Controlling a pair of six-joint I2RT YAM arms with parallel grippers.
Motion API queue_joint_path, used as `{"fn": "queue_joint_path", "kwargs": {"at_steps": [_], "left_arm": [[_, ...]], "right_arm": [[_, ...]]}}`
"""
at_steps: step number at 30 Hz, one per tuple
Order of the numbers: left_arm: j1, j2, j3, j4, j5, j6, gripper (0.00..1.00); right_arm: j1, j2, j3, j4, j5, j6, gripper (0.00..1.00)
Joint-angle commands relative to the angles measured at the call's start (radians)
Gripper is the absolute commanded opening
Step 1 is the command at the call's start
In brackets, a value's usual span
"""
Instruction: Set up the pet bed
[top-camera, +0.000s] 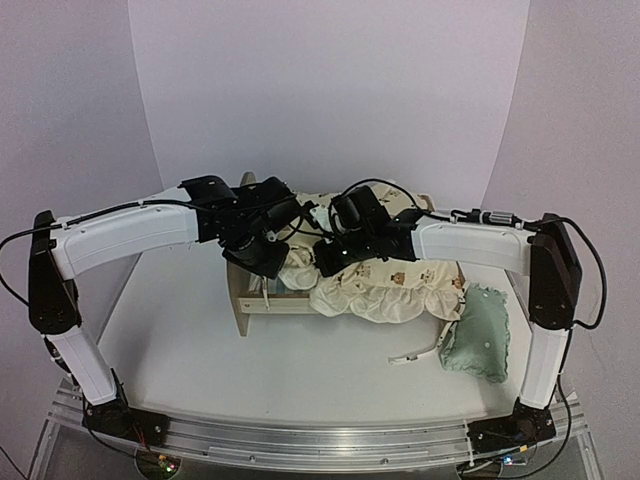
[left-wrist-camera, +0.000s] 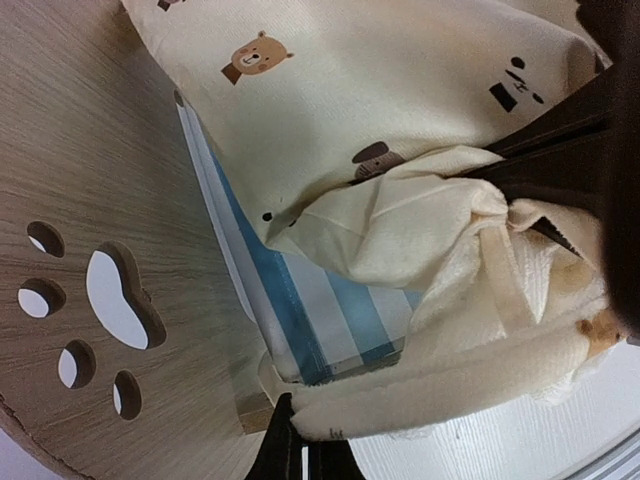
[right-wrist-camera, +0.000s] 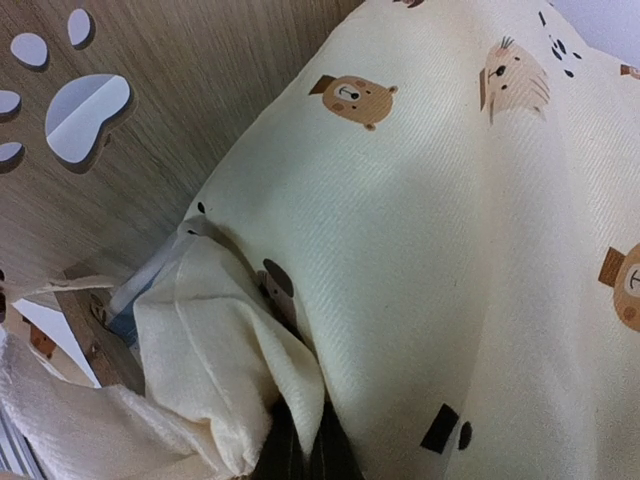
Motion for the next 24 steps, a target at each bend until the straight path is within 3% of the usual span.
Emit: {"fn": "queue_joint_path", "kwargs": {"at_steps": [1,13,24], "left_arm": [[0.001,-0.067,-0.027,-0.033,0.006,-0.07,0.0],[0.001,-0.171,-0.16,-0.055,0.028,-0.192,0.03],[0.001,-0.227,-0.239,0.013,0.155,-0.18,0.33]], "right_arm": [[-0.018,-0.048,-0.012,-0.07,0.038,0.002,0.03],[-0.019,0.033,0.081,-0.07,-0.056,0.041,0.03],[-0.018,0.079,0.112,-0.07,-0.032,0.051,0.04]]}}
